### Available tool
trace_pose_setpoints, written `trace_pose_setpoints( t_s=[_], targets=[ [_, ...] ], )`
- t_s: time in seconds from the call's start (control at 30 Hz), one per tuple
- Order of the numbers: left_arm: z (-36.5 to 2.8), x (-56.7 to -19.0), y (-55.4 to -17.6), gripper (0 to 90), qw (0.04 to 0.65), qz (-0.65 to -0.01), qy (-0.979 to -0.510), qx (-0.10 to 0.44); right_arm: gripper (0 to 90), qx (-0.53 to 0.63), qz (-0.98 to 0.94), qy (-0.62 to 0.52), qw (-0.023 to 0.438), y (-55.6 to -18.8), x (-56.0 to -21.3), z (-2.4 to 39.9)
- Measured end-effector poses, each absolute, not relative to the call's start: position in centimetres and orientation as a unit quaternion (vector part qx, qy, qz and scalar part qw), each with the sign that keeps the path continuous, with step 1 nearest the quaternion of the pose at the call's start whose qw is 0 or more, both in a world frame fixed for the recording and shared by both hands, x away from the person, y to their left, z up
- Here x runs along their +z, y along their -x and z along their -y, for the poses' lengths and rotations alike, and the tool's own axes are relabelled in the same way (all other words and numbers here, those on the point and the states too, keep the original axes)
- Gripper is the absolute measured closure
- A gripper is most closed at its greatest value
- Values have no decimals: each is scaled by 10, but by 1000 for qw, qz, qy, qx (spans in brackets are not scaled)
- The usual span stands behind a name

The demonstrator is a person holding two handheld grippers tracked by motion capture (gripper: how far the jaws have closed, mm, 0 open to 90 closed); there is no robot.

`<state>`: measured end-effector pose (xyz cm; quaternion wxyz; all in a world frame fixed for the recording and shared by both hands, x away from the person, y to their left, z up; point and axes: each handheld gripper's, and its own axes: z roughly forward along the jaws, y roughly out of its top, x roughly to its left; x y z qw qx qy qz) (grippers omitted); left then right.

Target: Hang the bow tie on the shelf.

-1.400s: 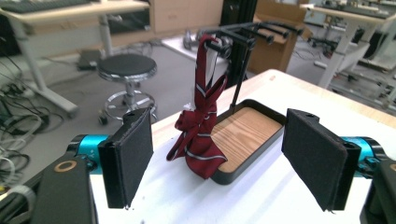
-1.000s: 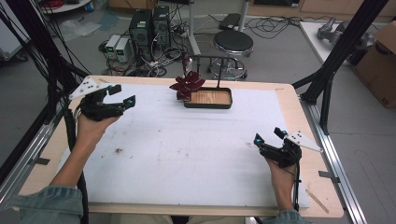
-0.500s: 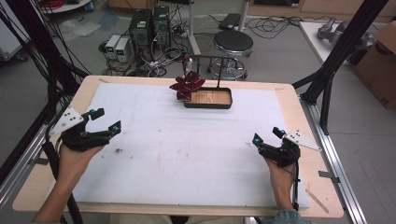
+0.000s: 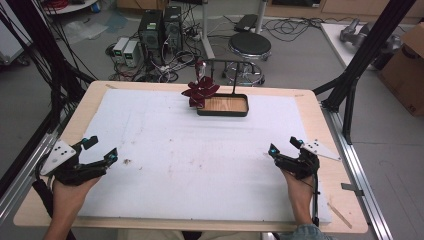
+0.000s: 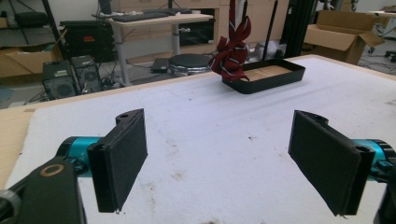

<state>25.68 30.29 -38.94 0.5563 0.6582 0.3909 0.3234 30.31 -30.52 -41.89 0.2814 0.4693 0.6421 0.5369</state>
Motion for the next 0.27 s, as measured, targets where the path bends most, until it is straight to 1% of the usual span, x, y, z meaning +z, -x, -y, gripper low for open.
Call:
trace_pose_setpoints(
  t_s=[0.27],
  targets=[
    [-304, -391, -257, 198, 554, -392, -659, 324, 123, 536, -643, -469, 280, -303, -419, 304]
  ],
)
